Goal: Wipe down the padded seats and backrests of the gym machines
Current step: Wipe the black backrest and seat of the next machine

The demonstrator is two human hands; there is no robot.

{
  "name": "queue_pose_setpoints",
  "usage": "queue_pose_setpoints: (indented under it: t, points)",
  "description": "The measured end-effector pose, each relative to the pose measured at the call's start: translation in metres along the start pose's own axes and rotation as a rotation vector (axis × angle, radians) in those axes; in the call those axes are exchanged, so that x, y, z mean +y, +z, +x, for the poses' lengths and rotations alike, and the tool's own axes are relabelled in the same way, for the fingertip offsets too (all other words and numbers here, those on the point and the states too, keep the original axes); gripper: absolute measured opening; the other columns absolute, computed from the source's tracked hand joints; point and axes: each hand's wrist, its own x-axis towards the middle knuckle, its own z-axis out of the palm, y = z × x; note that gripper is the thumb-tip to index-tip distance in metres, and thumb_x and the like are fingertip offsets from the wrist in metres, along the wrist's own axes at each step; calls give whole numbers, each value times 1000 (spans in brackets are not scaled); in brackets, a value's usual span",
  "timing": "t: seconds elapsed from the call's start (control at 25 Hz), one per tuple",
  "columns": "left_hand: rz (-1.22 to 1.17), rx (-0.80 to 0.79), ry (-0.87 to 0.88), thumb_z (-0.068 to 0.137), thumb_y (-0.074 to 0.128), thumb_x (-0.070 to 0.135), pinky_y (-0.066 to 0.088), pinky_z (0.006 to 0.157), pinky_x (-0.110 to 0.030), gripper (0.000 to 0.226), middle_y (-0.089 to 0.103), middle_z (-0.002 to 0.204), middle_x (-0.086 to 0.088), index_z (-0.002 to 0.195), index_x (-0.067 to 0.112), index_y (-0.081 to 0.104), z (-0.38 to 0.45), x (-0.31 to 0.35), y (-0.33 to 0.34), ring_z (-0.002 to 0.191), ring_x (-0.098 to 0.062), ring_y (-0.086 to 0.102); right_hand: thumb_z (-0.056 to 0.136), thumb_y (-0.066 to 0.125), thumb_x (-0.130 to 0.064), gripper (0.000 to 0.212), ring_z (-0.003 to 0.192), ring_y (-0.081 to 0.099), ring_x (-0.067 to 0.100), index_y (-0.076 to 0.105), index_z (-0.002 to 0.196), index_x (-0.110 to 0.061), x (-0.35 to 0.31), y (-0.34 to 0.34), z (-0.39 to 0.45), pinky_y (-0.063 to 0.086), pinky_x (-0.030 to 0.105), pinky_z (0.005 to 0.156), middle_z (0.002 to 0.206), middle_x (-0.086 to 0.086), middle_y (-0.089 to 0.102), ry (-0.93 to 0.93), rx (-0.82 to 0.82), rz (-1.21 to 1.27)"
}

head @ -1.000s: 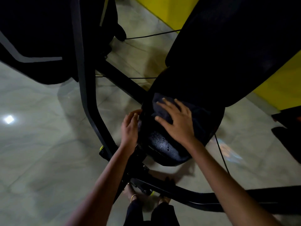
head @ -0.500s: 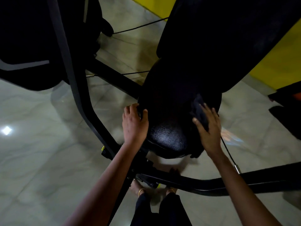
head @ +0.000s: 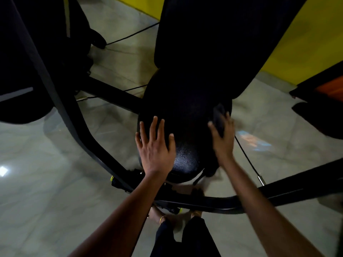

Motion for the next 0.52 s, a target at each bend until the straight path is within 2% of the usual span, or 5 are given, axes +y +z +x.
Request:
queue_pose_setpoints:
  t: [0.08, 0.2, 0.36, 0.44, 0.52]
  points:
    - [26, 19, 19, 92, 20, 47, 0, 117, -42, 63, 24, 156, -1, 146, 17, 34, -1, 2, 1, 146, -25, 10, 84, 60, -36, 54, 136, 36, 27, 54, 129, -7, 10, -7, 55, 26, 40, 115, 146, 14, 40, 80, -16, 57]
    - [25, 36, 37, 93, 26, 42, 13, 117, -46, 59, 33, 152, -3, 143, 13, 40, -3, 4, 2, 144, -27, 19, 85, 56, -42, 59, 136, 36, 29, 50, 135, -10, 8, -9, 64, 29, 43, 113, 148, 14, 38, 122, 12, -43]
    - [42, 51, 31, 93, 28, 40, 19, 115, -48, 57, 38, 150, -4, 140, 12, 44, -5, 3, 1, 142, -28, 24, 90, 50, -46, 61, 143, 17, 27, 35, 145, -23, -22, 5, -51, 14, 34, 115, 157, 5, 20, 120, 86, -150]
    - [52, 46, 32, 93, 28, 40, 19, 115, -48, 57, 38, 150, -4, 140, 11, 44, -5, 4, 1, 142, -29, 25, 89, 45, -52, 63, 145, 12, 22, 30, 145, -29, -35, 14, -108, 13, 32, 114, 158, 3, 15, 133, 103, -83]
    - [59, 44, 34, 93, 28, 40, 21, 114, -49, 57, 38, 149, -5, 139, 11, 44, -4, 5, 1, 141, -30, 26, 89, 50, -49, 60, 145, 13, 24, 32, 143, -31, -36, 17, -113, 17, 36, 114, 158, 4, 16, 135, 110, -90]
